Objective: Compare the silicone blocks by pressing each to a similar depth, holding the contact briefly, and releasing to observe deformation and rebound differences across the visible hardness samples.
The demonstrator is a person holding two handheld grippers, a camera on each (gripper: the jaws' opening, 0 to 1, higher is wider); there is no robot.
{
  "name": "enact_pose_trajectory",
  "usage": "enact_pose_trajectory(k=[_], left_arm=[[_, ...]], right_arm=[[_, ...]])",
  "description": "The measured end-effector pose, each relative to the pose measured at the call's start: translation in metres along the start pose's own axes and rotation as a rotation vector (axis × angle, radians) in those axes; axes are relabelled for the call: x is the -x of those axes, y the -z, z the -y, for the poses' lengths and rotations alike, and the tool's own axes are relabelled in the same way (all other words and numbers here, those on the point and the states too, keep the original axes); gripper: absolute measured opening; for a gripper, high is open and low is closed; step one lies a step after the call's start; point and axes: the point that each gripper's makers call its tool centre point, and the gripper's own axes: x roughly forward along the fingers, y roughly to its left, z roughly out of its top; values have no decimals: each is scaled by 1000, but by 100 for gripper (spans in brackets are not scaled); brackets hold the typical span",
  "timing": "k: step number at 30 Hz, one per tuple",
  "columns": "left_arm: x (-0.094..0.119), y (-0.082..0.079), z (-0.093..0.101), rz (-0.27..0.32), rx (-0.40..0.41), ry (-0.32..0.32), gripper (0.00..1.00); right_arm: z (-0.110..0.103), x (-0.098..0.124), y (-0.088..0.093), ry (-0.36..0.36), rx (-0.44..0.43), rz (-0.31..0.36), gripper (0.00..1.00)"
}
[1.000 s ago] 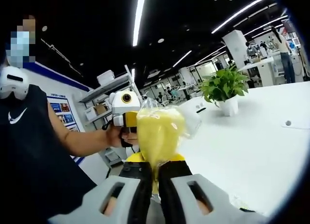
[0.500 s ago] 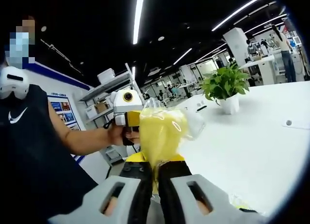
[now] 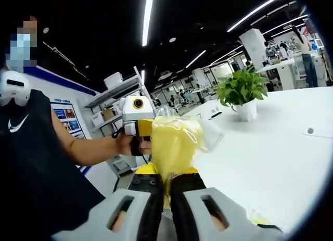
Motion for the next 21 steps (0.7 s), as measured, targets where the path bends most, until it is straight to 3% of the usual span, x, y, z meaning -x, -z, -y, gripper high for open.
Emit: enact_pose_trajectory(k=[9,21], left_arm=[[2,3,-3,-33,16,-20,0],[0,1,0,-38,-5,-22,0]], right_arm=[[1,-1,3,9,35,-28,0],[2,1,1,3,30,-8,0]])
